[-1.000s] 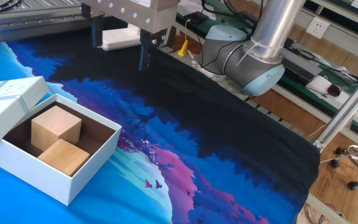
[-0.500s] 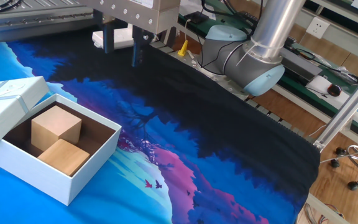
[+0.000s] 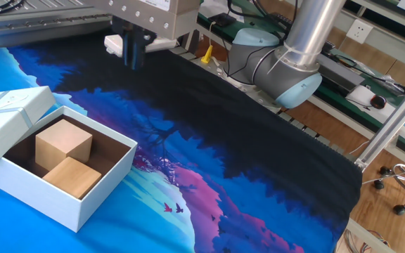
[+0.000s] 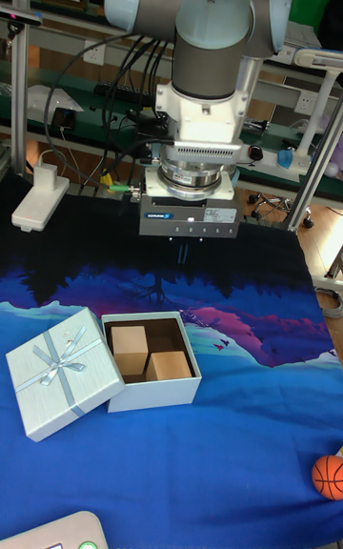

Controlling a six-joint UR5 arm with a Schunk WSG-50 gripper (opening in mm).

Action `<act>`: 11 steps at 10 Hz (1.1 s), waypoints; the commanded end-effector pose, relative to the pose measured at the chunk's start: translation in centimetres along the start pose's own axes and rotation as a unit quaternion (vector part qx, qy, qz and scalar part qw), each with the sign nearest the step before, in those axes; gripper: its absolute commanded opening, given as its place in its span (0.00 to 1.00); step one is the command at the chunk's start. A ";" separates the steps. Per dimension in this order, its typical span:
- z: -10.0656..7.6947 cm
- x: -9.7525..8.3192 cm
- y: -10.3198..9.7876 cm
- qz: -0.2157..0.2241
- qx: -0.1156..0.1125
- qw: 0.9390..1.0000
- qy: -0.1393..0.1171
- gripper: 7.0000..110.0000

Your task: Take everything out of the gift box

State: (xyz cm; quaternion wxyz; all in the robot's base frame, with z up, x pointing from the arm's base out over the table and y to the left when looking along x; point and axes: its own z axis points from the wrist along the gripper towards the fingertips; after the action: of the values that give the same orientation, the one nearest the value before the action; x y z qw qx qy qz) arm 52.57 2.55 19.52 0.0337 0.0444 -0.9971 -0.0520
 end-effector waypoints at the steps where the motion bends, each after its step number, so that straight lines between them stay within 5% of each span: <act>1: 0.0 -0.8 -0.7 -0.007 0.011 1.000 -0.017 0.00; 11: 1.6 -1.1 -2.3 -0.094 0.040 0.994 -0.032 0.00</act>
State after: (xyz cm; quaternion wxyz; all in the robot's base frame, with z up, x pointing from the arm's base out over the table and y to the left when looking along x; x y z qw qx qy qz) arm 53.45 0.53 17.59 0.0034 0.1078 -0.9940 -0.0165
